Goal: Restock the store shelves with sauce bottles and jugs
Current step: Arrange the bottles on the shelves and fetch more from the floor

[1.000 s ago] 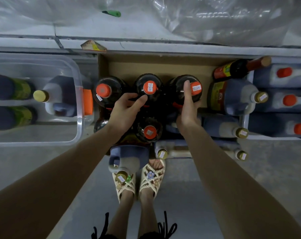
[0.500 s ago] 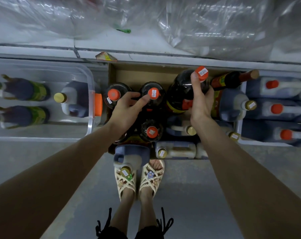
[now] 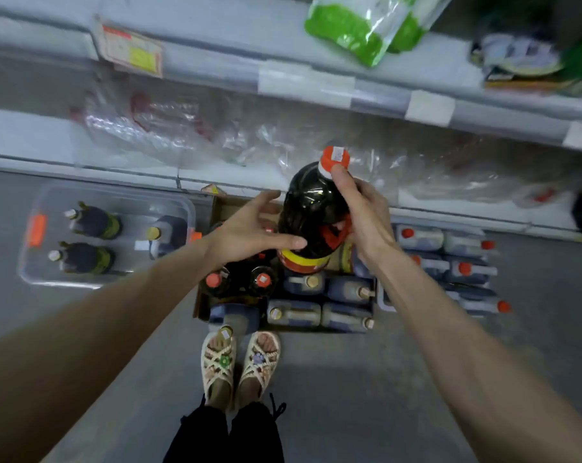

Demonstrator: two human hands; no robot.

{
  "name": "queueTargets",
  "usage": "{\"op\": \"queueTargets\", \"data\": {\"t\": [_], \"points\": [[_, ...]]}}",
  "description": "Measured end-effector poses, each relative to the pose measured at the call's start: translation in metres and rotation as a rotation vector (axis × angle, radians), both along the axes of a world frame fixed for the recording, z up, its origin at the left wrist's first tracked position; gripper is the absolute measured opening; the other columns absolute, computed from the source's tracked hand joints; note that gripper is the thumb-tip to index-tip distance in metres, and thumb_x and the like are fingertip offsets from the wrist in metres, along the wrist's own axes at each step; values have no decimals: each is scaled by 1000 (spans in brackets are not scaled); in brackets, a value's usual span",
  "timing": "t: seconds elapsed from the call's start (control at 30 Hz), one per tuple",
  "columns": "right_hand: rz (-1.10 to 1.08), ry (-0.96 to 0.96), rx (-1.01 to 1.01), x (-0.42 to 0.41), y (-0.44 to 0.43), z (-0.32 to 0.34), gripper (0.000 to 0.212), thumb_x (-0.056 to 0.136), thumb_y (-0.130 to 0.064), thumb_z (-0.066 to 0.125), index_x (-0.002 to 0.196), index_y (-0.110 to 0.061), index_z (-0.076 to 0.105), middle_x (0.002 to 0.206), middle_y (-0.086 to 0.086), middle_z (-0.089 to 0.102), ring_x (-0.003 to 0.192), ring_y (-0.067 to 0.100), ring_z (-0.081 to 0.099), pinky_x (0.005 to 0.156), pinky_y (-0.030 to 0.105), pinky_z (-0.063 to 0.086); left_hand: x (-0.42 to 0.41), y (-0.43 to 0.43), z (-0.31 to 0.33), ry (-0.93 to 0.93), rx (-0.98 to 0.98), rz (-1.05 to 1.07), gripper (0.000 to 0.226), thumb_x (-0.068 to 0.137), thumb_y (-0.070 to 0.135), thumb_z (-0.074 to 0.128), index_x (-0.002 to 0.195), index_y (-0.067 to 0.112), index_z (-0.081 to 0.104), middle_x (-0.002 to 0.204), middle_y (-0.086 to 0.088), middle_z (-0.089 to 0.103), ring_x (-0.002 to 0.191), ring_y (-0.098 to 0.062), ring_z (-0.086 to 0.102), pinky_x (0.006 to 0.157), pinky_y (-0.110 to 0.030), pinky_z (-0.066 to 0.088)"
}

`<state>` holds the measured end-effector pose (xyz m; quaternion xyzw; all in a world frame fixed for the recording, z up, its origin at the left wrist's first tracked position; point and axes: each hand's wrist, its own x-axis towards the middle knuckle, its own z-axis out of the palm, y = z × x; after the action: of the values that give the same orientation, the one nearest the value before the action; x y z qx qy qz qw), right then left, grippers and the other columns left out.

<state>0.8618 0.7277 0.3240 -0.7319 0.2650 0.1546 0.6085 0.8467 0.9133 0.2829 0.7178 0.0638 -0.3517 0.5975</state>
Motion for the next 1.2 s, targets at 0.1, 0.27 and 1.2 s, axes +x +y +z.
{"op": "queueTargets", "data": {"t": [0.1,0.27,1.2], "points": [[121,-63,-11,2,8,78,30,73,-61,68,83,-33,71,86,-8,73,86,23,69,74,38,57,7,2,61,-115,-79,-1,106,52,23,94,142,20,38,127,0,60,120,-12,56,105,-40,44],[252,-184,18,6,20,213,44,59,-68,69,80,-29,74,86,-6,75,92,23,70,91,51,53,21,16,191,-322,-100,-31,108,47,23,95,140,20,40,131,7,58,122,-6,53,108,-38,41],[399,-736,148,131,70,519,52,82,-25,74,131,-28,57,111,-3,70,96,12,69,74,35,56,141,64,520,-811,69,305,81,42,30,95,115,22,62,108,10,69,104,-7,63,94,-36,52]]}}
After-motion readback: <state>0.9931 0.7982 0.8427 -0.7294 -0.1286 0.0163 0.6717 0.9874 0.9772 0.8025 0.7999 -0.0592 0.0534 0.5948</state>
